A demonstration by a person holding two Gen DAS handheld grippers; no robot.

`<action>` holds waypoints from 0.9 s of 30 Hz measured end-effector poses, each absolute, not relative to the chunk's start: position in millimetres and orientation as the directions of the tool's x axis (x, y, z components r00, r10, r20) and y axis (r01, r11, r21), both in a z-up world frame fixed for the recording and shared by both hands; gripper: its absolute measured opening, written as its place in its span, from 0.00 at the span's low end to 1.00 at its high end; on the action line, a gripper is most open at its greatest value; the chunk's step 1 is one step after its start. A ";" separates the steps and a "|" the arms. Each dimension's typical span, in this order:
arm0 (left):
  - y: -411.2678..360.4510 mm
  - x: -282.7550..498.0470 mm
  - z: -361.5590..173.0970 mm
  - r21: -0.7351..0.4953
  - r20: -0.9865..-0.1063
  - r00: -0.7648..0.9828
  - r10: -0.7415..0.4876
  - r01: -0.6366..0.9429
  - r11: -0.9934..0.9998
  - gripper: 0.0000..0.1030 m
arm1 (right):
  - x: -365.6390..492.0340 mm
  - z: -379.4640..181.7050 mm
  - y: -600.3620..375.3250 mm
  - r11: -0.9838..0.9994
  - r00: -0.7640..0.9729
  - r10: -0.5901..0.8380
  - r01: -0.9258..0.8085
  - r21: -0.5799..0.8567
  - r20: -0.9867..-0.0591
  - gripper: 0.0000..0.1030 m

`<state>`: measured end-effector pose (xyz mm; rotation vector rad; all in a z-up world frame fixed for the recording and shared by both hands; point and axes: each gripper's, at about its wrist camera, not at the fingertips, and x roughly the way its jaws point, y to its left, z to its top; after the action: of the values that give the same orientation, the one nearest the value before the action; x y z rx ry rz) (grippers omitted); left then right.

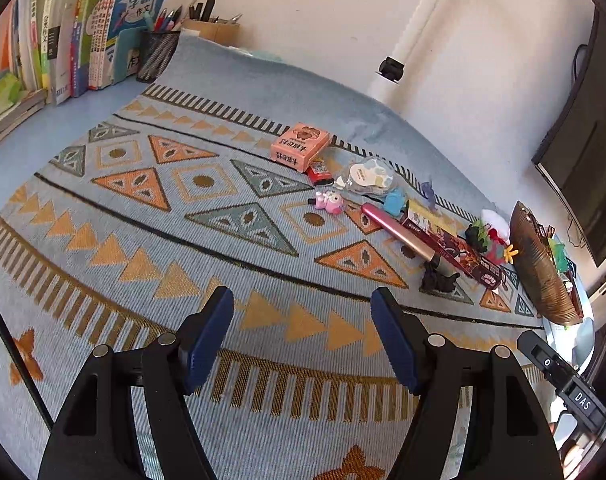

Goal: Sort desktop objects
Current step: 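Return to the pile and grasp the orange cartoon box with the left gripper, then grasp the long Naruto box with the right gripper while the left holds the orange box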

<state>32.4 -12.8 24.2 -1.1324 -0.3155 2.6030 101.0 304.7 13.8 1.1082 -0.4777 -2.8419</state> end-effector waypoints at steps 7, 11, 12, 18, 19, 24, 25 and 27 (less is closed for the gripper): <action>17.9 -58.0 48.4 -0.156 -0.672 -0.671 0.315 -0.287 -0.945 0.70 | 96.5 10.2 306.3 -0.945 -0.721 -0.167 -0.078 0.319 -0.673 0.61; 30.6 -104.4 34.8 -0.119 -0.703 -0.645 0.301 -0.310 -0.943 0.70 | 92.1 7.1 309.2 -0.940 -0.705 -0.162 -0.103 0.325 -0.691 0.61; 32.5 -112.6 31.5 -0.104 -0.706 -0.647 0.286 -0.305 -0.947 0.70 | 90.3 6.2 310.7 -0.939 -0.702 -0.161 -0.109 0.328 -0.694 0.61; 33.9 -141.9 11.3 -0.173 -0.747 -0.572 0.338 -0.324 -0.930 0.70 | 87.0 3.3 317.9 -0.927 -0.691 -0.153 -0.147 0.345 -0.706 0.61; 32.5 -141.6 11.8 -0.187 -0.741 -0.572 0.351 -0.326 -0.927 0.68 | 86.8 3.2 318.2 -0.927 -0.691 -0.151 -0.150 0.345 -0.707 0.61; 15.5 -141.5 13.8 -0.292 -0.698 -0.574 0.428 -0.318 -0.902 0.42 | 86.1 3.1 317.5 -0.928 -0.689 -0.149 -0.150 0.340 -0.709 0.61; 13.4 -141.0 14.2 -0.300 -0.694 -0.575 0.432 -0.314 -0.901 0.41 | 86.2 3.1 317.8 -0.927 -0.690 -0.150 -0.150 0.343 -0.708 0.61; 12.0 -136.1 16.3 -0.298 -0.689 -0.585 0.428 -0.310 -0.903 0.40 | 86.3 2.8 318.6 -0.925 -0.691 -0.154 -0.150 0.349 -0.706 0.61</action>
<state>-136.1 12.0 16.3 -1.1281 -0.2025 2.4694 86.3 318.6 2.8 1.2338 -0.6076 -2.8220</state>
